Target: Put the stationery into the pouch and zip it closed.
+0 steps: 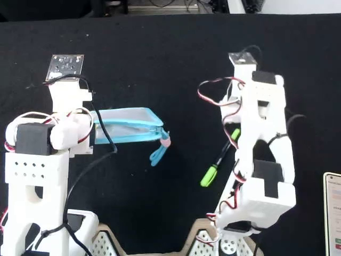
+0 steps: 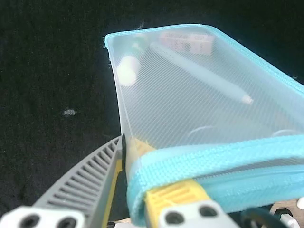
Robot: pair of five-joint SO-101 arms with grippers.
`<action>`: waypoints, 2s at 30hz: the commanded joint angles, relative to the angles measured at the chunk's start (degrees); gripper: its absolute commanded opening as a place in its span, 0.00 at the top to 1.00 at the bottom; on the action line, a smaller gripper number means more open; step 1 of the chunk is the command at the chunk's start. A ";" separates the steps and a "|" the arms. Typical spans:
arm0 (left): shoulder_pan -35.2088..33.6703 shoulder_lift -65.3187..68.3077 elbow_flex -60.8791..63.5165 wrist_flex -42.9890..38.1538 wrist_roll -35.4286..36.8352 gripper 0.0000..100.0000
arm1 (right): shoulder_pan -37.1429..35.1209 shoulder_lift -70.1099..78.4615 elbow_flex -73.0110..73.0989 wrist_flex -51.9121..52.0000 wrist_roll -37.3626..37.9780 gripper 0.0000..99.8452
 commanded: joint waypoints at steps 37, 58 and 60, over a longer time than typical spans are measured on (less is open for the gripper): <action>0.22 -0.18 -0.22 0.00 -0.18 0.97 | -1.85 6.73 1.80 -11.34 -10.99 0.99; 0.22 -0.18 -0.22 0.18 -0.18 0.97 | -8.62 6.37 -9.01 -0.70 -2.20 0.88; 0.22 -0.18 -0.22 0.18 -0.18 0.97 | -8.09 5.93 -9.01 1.41 -3.87 0.88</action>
